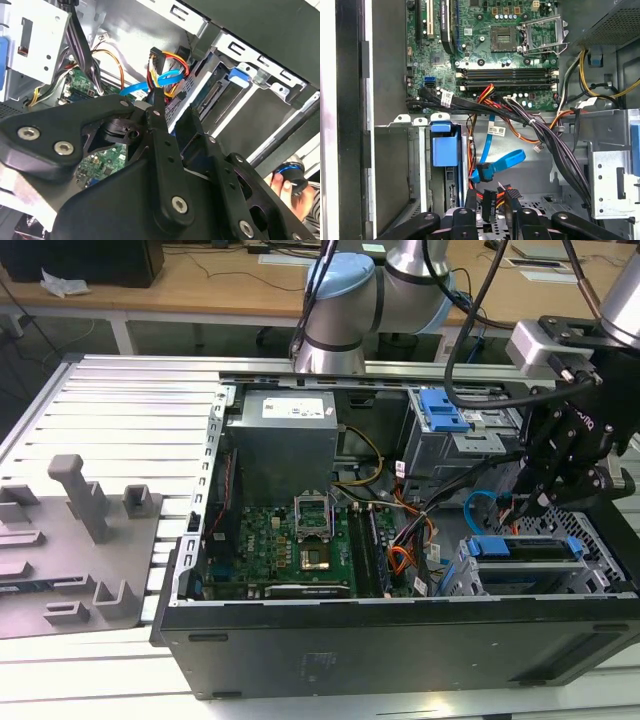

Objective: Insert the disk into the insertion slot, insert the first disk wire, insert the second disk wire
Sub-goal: 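Insert the first disk wire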

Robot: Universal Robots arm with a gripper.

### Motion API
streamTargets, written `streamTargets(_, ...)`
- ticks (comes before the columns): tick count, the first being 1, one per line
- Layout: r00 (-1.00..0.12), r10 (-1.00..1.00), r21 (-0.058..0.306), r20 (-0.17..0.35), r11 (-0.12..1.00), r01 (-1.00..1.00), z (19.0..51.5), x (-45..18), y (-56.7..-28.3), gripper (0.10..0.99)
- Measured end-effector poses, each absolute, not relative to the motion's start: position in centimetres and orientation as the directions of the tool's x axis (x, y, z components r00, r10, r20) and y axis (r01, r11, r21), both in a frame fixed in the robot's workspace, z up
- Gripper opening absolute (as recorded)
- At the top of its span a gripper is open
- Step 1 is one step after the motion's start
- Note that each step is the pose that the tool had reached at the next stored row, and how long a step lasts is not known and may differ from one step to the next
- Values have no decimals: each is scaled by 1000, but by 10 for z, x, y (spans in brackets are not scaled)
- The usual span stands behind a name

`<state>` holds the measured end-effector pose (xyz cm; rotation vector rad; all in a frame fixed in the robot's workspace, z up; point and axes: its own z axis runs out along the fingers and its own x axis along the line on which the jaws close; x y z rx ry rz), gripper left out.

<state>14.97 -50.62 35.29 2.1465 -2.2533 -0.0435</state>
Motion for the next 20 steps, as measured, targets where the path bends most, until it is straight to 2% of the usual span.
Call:
streamTargets(5,-48,-999,40,3,48,-998,353,150,-506,345)
streamTargets(6,-48,-999,40,3,48,-998,353,150,-506,278)
streamTargets(7,-49,-999,40,3,49,-998,353,150,-506,278)
streamTargets(9,-48,-999,40,3,49,-998,353,150,-506,169)
streamTargets(17,-49,-999,40,3,49,-998,353,154,-506,169)
streamTargets(20,-48,-999,40,3,49,-998,353,154,-515,169)
